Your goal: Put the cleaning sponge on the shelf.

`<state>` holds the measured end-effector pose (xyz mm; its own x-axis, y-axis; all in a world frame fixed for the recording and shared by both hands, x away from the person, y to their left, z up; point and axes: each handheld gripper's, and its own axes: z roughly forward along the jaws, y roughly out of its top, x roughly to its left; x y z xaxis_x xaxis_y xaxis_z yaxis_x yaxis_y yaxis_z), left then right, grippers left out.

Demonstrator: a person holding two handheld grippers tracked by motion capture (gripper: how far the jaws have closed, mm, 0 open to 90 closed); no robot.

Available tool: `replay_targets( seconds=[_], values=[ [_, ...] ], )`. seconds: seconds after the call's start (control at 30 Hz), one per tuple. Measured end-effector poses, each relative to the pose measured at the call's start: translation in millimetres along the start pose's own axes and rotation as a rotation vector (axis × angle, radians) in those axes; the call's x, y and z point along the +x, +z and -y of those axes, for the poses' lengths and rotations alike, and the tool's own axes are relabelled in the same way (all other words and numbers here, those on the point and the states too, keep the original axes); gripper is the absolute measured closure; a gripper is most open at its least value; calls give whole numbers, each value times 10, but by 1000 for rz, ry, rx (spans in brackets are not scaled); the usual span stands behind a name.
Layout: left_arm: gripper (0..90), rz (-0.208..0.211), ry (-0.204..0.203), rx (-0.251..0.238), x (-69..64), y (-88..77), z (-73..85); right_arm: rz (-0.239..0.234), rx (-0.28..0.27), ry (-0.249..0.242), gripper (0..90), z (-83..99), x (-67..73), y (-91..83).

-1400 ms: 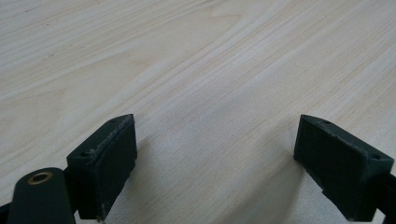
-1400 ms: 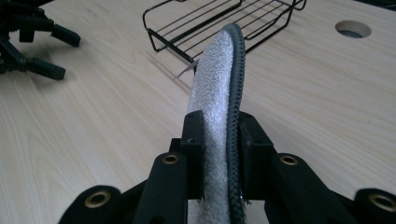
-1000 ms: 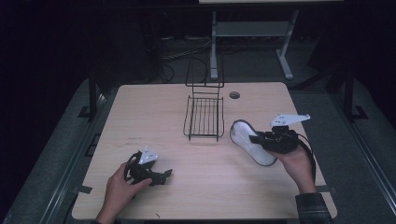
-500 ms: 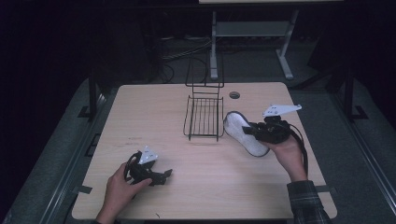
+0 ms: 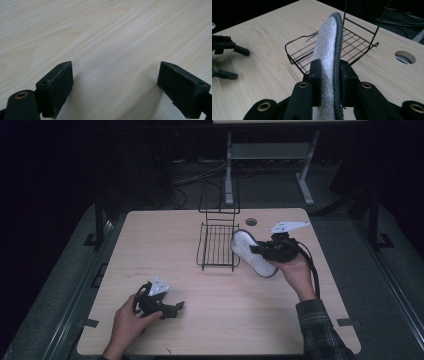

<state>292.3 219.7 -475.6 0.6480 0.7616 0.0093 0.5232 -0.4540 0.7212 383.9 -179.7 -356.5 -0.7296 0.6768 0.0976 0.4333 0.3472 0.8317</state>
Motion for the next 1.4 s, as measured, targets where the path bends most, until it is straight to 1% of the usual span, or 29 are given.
replay_targets(
  seconds=[0.07, 0.1, 0.23, 0.3, 0.33, 0.4, 0.47, 0.5, 0.57, 0.6, 0.63, 0.73, 0.8, 0.9, 1.0, 1.03, 1.07, 1.1, 1.13, 1.17, 1.2, 1.23, 1.27, 1.33, 1.4],
  values=[
    [125, -1, 2, 0, 1, 0, 0, -4, 2, 1, 748, -18, -2, 24],
    [125, 0, 3, 0, 2, 0, 0, -3, 4, -1, 749, -57, -7, 85],
    [125, 2, 5, 0, 0, 0, 0, -11, 6, 5, 747, -111, -15, 191],
    [125, 3, 3, 0, -1, 0, 0, -7, 6, 2, 748, -134, -18, 245],
    [125, 3, 3, 0, -1, 0, 0, -7, 6, 2, 748, -134, -18, 245],
    [125, 5, 2, -1, -3, 1, 1, -8, 12, 8, 748, -172, -18, 322],
    [125, 4, 4, -1, -3, 1, 1, -12, 11, 7, 748, -184, -23, 347],
    [125, 4, 4, -1, -4, 1, 1, -12, 1, 11, 748, -203, -27, 388],
    [125, 5, 4, -1, -4, 1, 1, -14, 5, 18, 748, -215, -31, 411],
    [125, 5, 4, -2, -4, 1, 1, -16, 3, 19, 748, -240, -36, 458],
    [125, 5, 4, -2, -4, 1, 1, -16, 3, 19, 748, -240, -36, 458],
    [125, 7, 3, -3, -7, 2, 2, -19, 0, 22, 748, -305, -35, 546],
    [125, 8, 4, -3, -8, 3, 2, -19, -5, 26, 748, -319, -34, 565],
    [125, 9, 6, -2, -8, 1, 1, -23, 5, 19, 748, -384, -51, 664],
    [125, 10, 7, -3, -8, 3, 1, -26, 4, 21, 748, -414, -53, 711],
    [125, 10, 6, -4, -9, 4, 1, -30, 16, 34, 748, -443, -53, 761],
    [125, 10, 7, -3, -9, 4, 2, -33, 16, 39, 748, -452, -51, 781],
    [125, 10, 7, -3, -9, 4, 2, -33, 16, 39, 748, -452, -51, 781],
    [125, 10, 9, -2, -7, 3, 1, -38, 17, 35, 748, -464, -53, 808],
    [125, 10, 9, -2, -7, 3, 1, -35, 18, 34, 747, -477, -50, 847],
    [125, 10, 10, -2, -8, 3, 1, -39, 23, 43, 748, -488, -40, 877],
    [125, 10, 10, -2, -8, 3, 2, -41, 22, 34, 748, -496, -41, 912],
    [125, 10, 10, -2, -8, 3, 1, -32, 37, 8, 747, -509, -57, 978],
    [125, 10, 11, -1, -9, 2, 1, -43, 45, 41, 748, -523, -33, 1030],
    [125, 11, 11, -1, -9, 2, 1, -48, 51, 44, 747, -526, -40, 1087]
  ],
)
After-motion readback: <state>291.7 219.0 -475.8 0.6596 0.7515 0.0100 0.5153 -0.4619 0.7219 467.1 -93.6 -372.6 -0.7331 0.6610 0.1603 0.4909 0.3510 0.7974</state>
